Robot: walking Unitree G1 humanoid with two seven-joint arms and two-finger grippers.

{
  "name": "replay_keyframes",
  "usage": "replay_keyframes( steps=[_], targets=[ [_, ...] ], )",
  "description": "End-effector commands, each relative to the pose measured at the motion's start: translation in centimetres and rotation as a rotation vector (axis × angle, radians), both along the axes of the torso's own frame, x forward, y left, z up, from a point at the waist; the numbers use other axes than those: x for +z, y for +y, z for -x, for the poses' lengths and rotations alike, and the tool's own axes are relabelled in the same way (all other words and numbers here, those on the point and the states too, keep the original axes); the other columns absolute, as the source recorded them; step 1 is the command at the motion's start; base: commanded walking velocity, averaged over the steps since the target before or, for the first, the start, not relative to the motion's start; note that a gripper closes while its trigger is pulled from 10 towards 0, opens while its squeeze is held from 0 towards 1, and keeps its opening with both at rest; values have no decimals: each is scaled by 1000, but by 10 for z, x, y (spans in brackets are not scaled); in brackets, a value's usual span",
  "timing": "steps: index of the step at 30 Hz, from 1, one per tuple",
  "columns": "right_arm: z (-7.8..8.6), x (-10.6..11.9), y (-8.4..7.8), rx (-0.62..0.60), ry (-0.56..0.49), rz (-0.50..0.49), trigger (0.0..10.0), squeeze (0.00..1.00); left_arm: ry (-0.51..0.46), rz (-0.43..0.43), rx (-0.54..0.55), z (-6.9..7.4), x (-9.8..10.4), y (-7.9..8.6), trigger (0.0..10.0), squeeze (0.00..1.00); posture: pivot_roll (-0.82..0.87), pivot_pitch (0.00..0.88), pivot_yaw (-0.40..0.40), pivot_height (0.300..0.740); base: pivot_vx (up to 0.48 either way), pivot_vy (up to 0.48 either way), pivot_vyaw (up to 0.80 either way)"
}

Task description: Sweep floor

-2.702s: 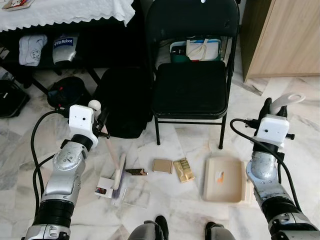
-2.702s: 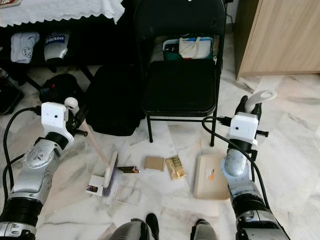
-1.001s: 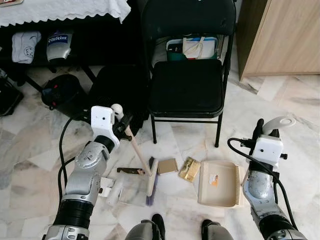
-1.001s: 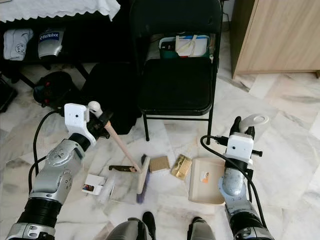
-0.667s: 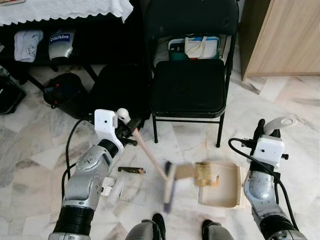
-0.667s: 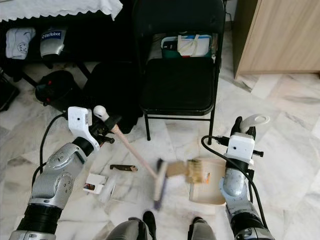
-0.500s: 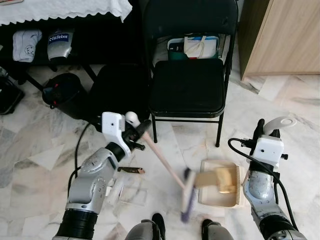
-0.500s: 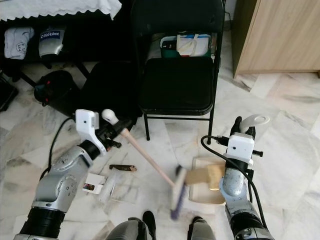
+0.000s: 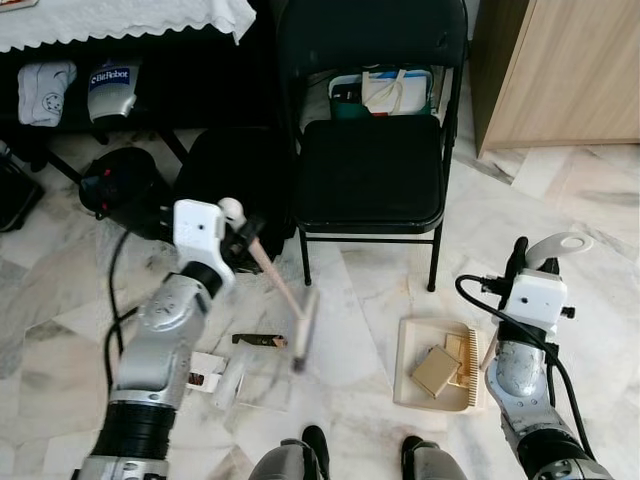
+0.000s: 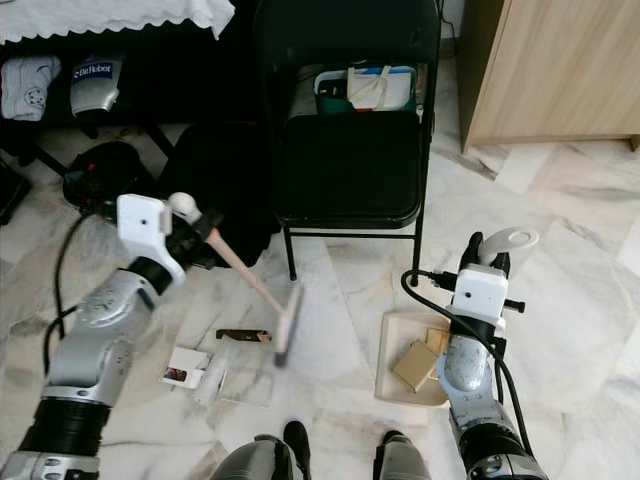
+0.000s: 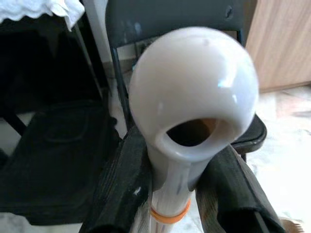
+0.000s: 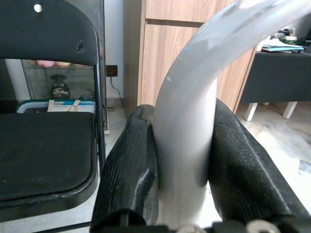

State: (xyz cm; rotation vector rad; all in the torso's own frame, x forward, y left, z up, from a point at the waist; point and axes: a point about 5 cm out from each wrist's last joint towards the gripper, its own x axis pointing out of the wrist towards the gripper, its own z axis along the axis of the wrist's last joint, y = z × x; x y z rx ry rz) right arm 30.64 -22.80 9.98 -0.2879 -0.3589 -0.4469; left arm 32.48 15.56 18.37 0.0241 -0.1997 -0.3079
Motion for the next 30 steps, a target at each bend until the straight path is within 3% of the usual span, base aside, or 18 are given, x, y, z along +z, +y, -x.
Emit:
replay_keyframes(
  steps=[1,7,24,30],
  targets=[
    [10,-24,5,4,101,-52,10000,0,-12,-51,16,2,-8,1,10000,0,130,256,198,740,0,0,0],
    [4,-10,8,29,35,-60,10000,0,-28,-88,19,1,-14,-2,10000,0,105,199,178,740,0,0,0],
    [0,7,4,45,-37,-88,10000,0,-113,-58,91,-20,-10,-6,10000,0,26,14,109,740,0,0,0],
    [-1,14,6,58,-69,-97,10000,0,-123,-88,100,-23,-16,-10,10000,0,-4,0,92,740,0,0,0]
  ],
)
